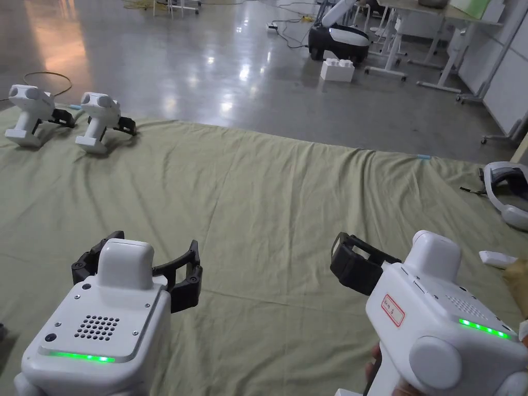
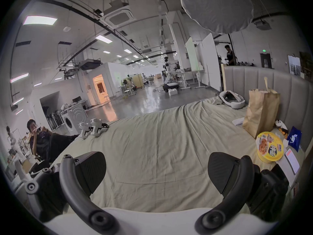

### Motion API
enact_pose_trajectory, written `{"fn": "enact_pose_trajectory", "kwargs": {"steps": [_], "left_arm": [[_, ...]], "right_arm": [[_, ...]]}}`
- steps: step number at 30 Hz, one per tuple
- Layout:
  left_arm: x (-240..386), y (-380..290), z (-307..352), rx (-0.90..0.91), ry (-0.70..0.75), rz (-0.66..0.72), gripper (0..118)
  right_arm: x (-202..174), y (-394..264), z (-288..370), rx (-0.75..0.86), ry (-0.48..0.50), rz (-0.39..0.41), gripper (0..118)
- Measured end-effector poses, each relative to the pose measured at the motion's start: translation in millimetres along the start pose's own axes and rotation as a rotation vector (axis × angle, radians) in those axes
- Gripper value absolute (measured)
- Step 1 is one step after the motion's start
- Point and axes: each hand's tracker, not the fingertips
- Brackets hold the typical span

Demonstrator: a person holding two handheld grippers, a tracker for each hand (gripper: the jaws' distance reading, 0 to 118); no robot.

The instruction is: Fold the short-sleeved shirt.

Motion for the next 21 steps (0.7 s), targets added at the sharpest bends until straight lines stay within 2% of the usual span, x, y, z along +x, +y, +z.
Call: {"fn": "enact_pose_trajectory", "kwargs": {"steps": [8, 12, 17, 21], "left_arm": [[-2.6, 1.0, -1.3, -0.013, -0.008, -0.011, 100], [-2.2, 2.5, -1.3, -0.007, -0.005, -0.021, 100], [-2.2, 4.6, -3.7, -0.002, -0.005, -0.016, 100], [-2.3, 5.9, -6.4, 0.003, -0.001, -0.009, 100]], "right_arm": [[10.7, 2.8, -3.5, 0.029, 0.019, -0.035, 118], [8.5, 4.0, -7.7, 0.023, -0.039, 0.007, 118], [6.9, 2.5, -11.0, 0.009, -0.046, 0.055, 118], [15.6, 2.4, -18.8, -0.068, 0.004, -0.011, 118]]}}
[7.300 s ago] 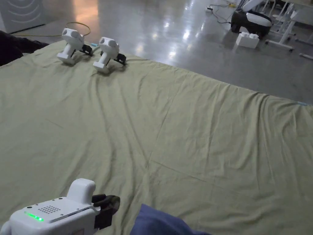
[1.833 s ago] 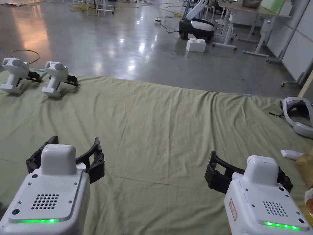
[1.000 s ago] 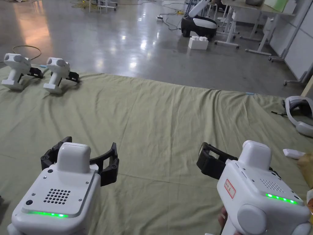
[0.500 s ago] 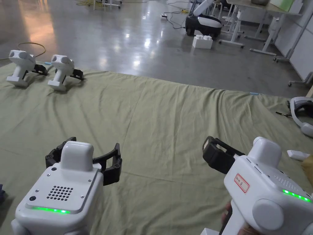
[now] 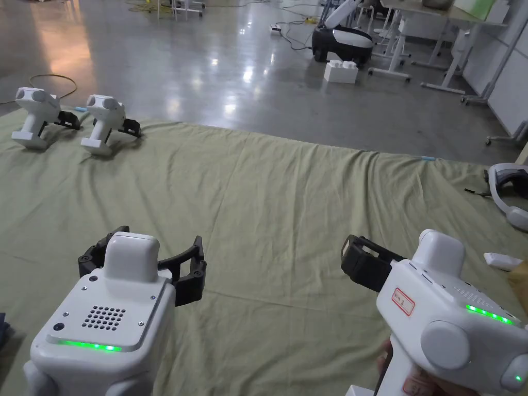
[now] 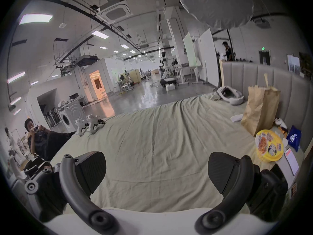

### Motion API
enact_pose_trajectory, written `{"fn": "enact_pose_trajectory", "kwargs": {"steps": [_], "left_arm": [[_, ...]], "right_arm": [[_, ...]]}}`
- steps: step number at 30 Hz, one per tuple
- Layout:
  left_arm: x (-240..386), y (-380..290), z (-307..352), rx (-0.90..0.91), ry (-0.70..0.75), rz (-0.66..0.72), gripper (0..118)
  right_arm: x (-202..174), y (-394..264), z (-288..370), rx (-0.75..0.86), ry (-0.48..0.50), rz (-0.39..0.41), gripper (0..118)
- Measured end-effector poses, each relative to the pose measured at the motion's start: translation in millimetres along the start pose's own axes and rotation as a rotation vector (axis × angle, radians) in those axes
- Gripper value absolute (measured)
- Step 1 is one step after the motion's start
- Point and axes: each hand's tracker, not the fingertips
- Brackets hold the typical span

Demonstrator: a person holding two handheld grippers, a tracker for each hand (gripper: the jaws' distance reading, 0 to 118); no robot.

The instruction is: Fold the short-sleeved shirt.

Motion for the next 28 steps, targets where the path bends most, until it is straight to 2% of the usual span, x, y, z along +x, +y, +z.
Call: {"fn": "enact_pose_trajectory", "kwargs": {"steps": [8, 14, 23, 28], "left_arm": [[-4.1, 1.2, -9.0, -0.008, 0.004, 0.039, 100], [-9.3, 4.4, -16.7, -0.017, 0.011, 0.119, 101], [-15.2, 7.9, -21.3, -0.018, 0.041, 0.164, 103], [-12.7, 8.3, -20.0, 0.016, 0.059, 0.111, 103]], "right_arm": [[-0.1, -11.1, -1.1, 0.060, -0.089, 0.053, 118], [-8.0, -14.4, 0.2, 0.107, -0.147, 0.109, 118], [-8.1, -14.3, 0.0, 0.117, -0.127, 0.113, 118], [-8.1, -13.7, -0.3, 0.125, -0.115, 0.124, 118]]}}
